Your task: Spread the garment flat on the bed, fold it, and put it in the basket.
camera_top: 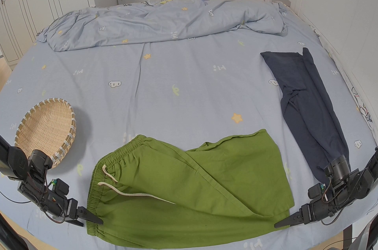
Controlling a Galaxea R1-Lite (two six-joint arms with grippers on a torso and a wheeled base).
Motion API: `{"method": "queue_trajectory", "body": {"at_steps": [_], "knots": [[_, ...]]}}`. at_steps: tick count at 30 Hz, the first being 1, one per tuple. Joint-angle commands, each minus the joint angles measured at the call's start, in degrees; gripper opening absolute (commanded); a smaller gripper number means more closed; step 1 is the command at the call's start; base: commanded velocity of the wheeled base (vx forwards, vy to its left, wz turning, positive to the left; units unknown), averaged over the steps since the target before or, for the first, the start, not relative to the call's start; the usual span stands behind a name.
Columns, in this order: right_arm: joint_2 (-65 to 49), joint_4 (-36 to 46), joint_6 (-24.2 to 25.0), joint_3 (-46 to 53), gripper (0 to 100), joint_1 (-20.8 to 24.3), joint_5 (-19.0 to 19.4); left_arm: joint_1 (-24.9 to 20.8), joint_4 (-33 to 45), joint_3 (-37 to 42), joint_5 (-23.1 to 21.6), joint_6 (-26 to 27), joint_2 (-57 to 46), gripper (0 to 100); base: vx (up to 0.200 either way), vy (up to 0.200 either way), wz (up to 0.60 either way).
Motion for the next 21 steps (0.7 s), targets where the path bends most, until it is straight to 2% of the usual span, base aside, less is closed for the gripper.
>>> {"method": "queue_trajectory", "body": {"at_steps": [1, 5, 8, 12, 14, 16, 21], "knots": [[-2.80, -0.12, -0.01, -0.15, 100, -0.83, -0.83, 2.85, -0.01, -0.87, -0.08, 0.02, -2.29, 100, 0.000, 0.000, 0.00], [-10.00, 0.41, -0.01, -2.26, 100, -2.41, -1.98, 7.68, 0.25, -6.41, -0.43, -0.24, -4.40, 100, 0.000, 0.000, 0.00], [-13.43, 1.02, 0.34, -3.49, 100, -2.94, -2.41, 8.21, 0.69, -9.22, -0.69, -0.77, -4.93, 100, 0.000, 0.000, 0.00], [-18.00, 4.45, -0.01, -6.92, 100, -6.28, -2.59, 5.75, 0.69, -14.40, -0.69, -4.73, -6.78, 100, 0.000, 0.000, 0.00], [-19.58, 8.41, -0.36, -10.08, 100, -8.48, -2.59, 1.71, 0.69, -20.38, -0.16, -12.73, -7.22, 100, 0.000, 0.000, 0.00], [-19.76, 10.08, -0.36, -12.19, 100, -8.83, -2.68, -1.19, 0.69, -24.51, -0.08, -17.38, -6.60, 100, 0.000, 0.000, 0.00], [-18.79, 11.83, -0.28, -20.63, 100, -8.13, -2.59, -5.85, 0.69, -31.10, 0.01, -18.88, -4.40, 100, 0.000, 0.000, 0.00]]}}
